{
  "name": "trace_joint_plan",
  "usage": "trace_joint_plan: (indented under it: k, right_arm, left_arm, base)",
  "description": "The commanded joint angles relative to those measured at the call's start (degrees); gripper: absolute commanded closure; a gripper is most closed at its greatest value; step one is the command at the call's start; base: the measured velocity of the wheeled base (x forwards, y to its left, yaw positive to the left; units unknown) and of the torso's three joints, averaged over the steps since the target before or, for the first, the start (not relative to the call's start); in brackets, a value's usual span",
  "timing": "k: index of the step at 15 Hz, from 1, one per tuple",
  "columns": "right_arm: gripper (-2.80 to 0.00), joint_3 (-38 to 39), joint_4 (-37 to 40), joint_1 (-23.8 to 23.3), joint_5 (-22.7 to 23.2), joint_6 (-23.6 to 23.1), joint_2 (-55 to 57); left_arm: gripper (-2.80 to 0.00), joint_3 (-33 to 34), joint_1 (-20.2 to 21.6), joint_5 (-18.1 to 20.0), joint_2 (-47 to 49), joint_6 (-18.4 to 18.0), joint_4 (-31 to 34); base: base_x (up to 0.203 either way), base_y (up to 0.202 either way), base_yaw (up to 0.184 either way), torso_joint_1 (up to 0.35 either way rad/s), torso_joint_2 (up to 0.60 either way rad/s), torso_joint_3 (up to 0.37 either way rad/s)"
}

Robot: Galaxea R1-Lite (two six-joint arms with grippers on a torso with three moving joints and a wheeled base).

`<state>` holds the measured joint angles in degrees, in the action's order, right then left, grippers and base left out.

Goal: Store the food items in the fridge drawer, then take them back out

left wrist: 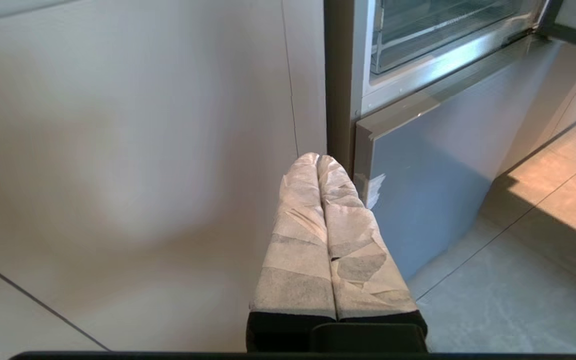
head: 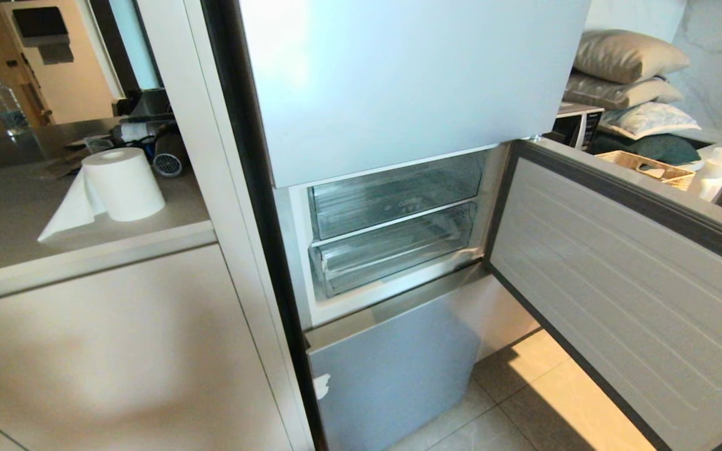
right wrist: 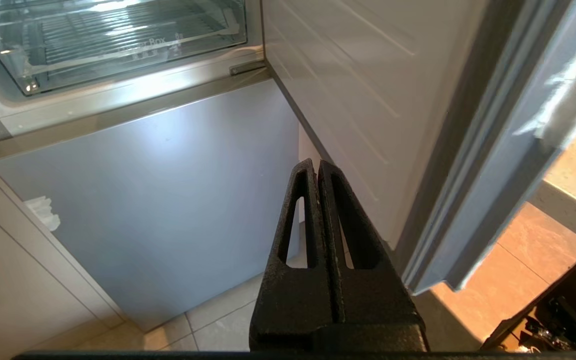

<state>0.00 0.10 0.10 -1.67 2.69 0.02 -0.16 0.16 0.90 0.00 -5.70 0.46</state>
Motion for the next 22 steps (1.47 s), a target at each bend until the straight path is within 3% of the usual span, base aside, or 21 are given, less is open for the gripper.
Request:
trace_joint_plan:
  k: [1, 6, 18, 22]
  right_arm:
    - [0.0, 0.0, -0.01, 0.07, 0.0, -0.05, 0.06]
    - [0.0, 0.0, -0.01, 0.0, 0.0, -0.04, 0.06]
    - [0.0, 0.0, -0.01, 0.0, 0.0, -0.06, 0.06]
    - [0.0, 0.0, -0.01, -0.01, 0.0, -0.06, 0.06]
  left_arm:
    - [0.0, 0.07, 0.02, -0.04, -0.09, -0.16, 0.15]
    - [0.0, -0.02, 0.02, -0.81, -0.09, 3.24, 0.15]
    - [0.0, -0.02, 0.02, -0.85, -0.09, 3.24, 0.15]
    - [0.0, -0.02, 0.02, -0.81, -0.09, 3.24, 0.15]
  base:
    - [0.0, 0.0, 0.0, 0.0, 0.0, 0.0]
    - [0.001, -0.008, 0.142, 0.0, 0.0, 0.002]
    - [0.0, -0.008, 0.175, 0.002, 0.0, 0.003]
    - [0.001, -0.003, 0.055, -0.001, 0.0, 0.002]
